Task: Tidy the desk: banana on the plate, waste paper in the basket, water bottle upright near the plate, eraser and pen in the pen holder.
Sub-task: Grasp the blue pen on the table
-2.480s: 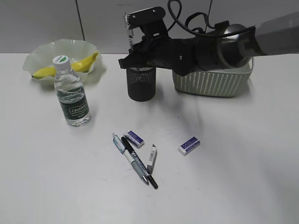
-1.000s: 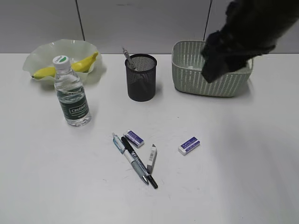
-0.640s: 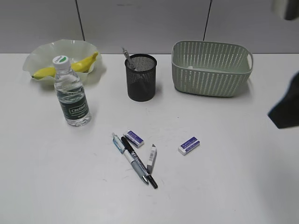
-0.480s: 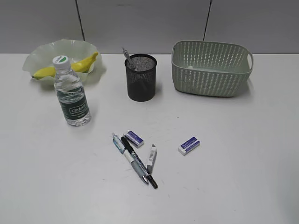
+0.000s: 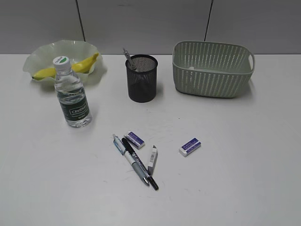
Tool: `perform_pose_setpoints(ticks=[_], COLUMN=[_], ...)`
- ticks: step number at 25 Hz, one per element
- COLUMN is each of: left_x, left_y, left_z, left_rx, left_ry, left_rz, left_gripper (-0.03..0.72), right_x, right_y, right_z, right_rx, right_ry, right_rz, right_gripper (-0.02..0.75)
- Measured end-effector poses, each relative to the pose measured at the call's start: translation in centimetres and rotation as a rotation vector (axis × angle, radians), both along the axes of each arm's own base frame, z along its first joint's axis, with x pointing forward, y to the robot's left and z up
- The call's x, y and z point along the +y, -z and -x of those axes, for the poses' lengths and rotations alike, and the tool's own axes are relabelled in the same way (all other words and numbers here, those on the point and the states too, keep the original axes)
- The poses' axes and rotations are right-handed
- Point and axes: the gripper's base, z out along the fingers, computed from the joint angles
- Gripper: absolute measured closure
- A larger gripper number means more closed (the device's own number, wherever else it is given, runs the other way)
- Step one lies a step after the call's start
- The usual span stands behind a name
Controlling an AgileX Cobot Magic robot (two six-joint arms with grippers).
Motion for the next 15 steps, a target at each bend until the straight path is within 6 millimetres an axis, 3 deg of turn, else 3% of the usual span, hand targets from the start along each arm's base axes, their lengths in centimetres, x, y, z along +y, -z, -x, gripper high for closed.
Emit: perform_pose_setpoints(ticks=[4, 8, 15], left_x=[-0.5, -1.8, -5.1], left_y=[-0.1, -1.1, -1.7], left_z=[-0.6, -2.6, -8.5], left_rx=[0.048, 0.126, 0.333], left_ry=[0.018, 0.053, 0.085], left_rz=[0.011, 0.055, 0.187], left_gripper=[0.279, 0.280, 0.283], right_x=[-1.4, -2.0, -2.0], right_y=[1.8, 3.3, 3.3], right_z=[2.2, 3.0, 3.0], right_rx=[-0.092, -0.127, -0.132], right_ry=[0.000, 0.000, 0.004], right_rz=[-0.061, -0.084, -0.080], right_gripper=[0.311, 0.311, 0.311])
